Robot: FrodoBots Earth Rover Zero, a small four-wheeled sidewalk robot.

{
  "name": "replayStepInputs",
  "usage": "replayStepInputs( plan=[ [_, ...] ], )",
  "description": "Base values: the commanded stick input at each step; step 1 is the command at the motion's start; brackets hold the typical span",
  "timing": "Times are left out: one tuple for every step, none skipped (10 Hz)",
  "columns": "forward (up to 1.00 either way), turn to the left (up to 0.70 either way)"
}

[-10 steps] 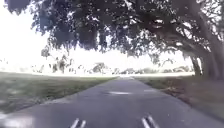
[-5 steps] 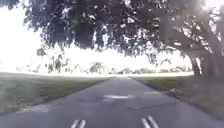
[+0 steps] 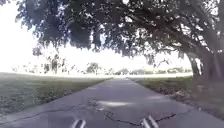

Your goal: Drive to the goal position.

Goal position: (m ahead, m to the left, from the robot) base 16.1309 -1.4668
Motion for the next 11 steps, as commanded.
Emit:
replayStepInputs(
  plan=[
    [0.85,0.00],
    [0.85,0.00],
    [0.85,0.00],
    [0.85,0.00],
    [0.85,0.00],
    [0.85,0.00],
    [0.85,0.00],
    [0.85,0.00],
    [0.85,0.00],
    [0.85,0.00],
    [0.85,0.00]
  ],
)
